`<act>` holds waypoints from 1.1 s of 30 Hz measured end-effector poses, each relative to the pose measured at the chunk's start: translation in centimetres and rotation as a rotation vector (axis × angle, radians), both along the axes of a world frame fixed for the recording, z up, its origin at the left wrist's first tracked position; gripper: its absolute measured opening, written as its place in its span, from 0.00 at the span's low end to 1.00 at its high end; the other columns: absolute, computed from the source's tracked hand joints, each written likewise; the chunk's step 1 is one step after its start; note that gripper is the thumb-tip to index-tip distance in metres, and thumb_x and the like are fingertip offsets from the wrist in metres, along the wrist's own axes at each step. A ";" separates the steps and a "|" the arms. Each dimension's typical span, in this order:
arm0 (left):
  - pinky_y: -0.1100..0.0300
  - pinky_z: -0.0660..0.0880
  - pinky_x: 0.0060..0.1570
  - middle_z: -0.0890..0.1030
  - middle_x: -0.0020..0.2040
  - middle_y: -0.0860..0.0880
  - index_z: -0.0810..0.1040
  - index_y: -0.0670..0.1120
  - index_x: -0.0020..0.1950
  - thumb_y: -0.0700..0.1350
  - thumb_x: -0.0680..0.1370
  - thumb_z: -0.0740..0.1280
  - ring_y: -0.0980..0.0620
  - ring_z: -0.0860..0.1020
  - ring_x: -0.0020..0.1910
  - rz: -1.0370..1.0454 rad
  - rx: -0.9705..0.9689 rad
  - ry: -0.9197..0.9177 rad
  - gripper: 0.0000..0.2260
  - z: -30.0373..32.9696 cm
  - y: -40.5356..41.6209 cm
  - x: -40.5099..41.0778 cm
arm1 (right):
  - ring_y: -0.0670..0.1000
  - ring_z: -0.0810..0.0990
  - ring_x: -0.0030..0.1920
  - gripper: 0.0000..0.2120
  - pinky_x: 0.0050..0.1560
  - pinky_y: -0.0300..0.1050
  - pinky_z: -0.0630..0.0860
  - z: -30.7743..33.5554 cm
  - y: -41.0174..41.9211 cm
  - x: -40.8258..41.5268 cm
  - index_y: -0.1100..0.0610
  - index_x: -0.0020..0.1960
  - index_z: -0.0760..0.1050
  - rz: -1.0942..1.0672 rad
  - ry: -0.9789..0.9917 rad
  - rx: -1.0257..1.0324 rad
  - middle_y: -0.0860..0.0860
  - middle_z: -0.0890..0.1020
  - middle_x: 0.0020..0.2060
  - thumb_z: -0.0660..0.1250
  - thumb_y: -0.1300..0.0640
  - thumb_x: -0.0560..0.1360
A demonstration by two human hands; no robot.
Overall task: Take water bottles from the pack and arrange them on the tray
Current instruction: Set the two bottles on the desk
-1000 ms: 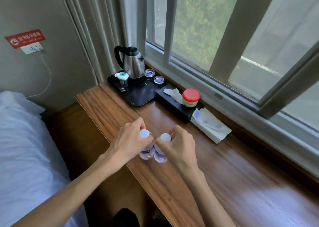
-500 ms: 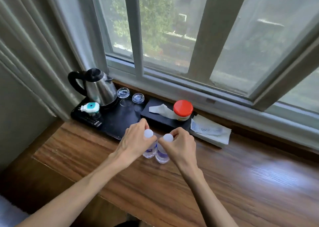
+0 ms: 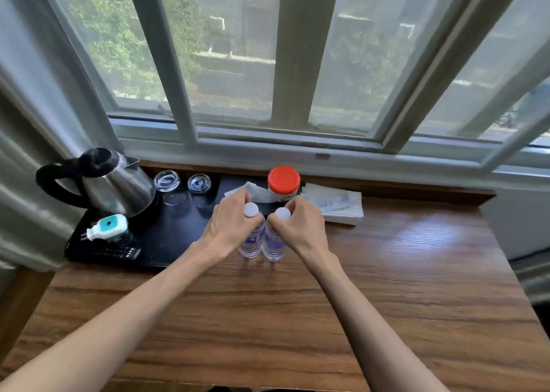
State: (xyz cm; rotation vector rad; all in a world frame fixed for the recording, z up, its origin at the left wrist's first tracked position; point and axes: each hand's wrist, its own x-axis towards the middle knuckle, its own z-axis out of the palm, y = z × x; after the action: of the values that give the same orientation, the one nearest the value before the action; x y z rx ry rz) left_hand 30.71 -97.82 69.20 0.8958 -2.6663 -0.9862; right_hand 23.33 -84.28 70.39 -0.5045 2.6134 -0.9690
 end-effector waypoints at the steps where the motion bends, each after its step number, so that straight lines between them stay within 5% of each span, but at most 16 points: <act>1: 0.53 0.69 0.38 0.81 0.40 0.47 0.71 0.46 0.44 0.48 0.70 0.70 0.41 0.78 0.42 -0.009 0.002 0.006 0.11 0.0 -0.1 0.0 | 0.55 0.76 0.43 0.15 0.40 0.45 0.66 0.0 -0.1 -0.1 0.58 0.44 0.73 0.013 0.003 0.012 0.51 0.79 0.39 0.69 0.47 0.68; 12: 0.55 0.70 0.41 0.79 0.42 0.48 0.75 0.43 0.50 0.48 0.71 0.74 0.45 0.78 0.44 -0.095 0.070 0.010 0.13 0.4 -1.1 1.0 | 0.57 0.80 0.51 0.20 0.48 0.50 0.74 0.6 -0.6 0.0 0.58 0.53 0.75 0.071 0.009 0.146 0.55 0.83 0.49 0.71 0.43 0.71; 20: 0.45 0.77 0.49 0.79 0.51 0.44 0.72 0.45 0.58 0.48 0.73 0.69 0.39 0.79 0.50 -0.048 -0.096 -0.017 0.17 2.8 0.6 2.3 | 0.57 0.81 0.53 0.22 0.51 0.54 0.79 1.0 1.4 1.4 0.54 0.57 0.75 0.089 0.066 0.137 0.54 0.84 0.51 0.71 0.40 0.71; 30: 0.52 0.74 0.43 0.74 0.43 0.50 0.75 0.46 0.57 0.47 0.74 0.69 0.46 0.78 0.44 -0.237 -0.113 0.053 0.13 4.7 13.6 0.3 | 0.54 0.83 0.56 0.25 0.56 0.52 0.78 2.6 14.0 1.2 0.51 0.66 0.74 0.008 0.081 0.066 0.49 0.85 0.49 0.70 0.40 0.74; 33: 0.50 0.76 0.50 0.76 0.47 0.50 0.76 0.47 0.59 0.49 0.73 0.70 0.47 0.79 0.47 -0.343 -0.089 0.002 0.16 3.5 18.9 -1.4 | 0.54 0.83 0.55 0.25 0.54 0.52 0.79 2.2 20.1 0.7 0.51 0.66 0.74 -0.046 0.070 0.063 0.49 0.86 0.49 0.70 0.40 0.74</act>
State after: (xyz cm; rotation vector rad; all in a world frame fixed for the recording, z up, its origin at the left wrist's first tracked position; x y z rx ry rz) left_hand 29.27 -78.90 72.71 0.4259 -2.8956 -0.9187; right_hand 24.05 -64.18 72.57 -0.4730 2.7195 -0.8944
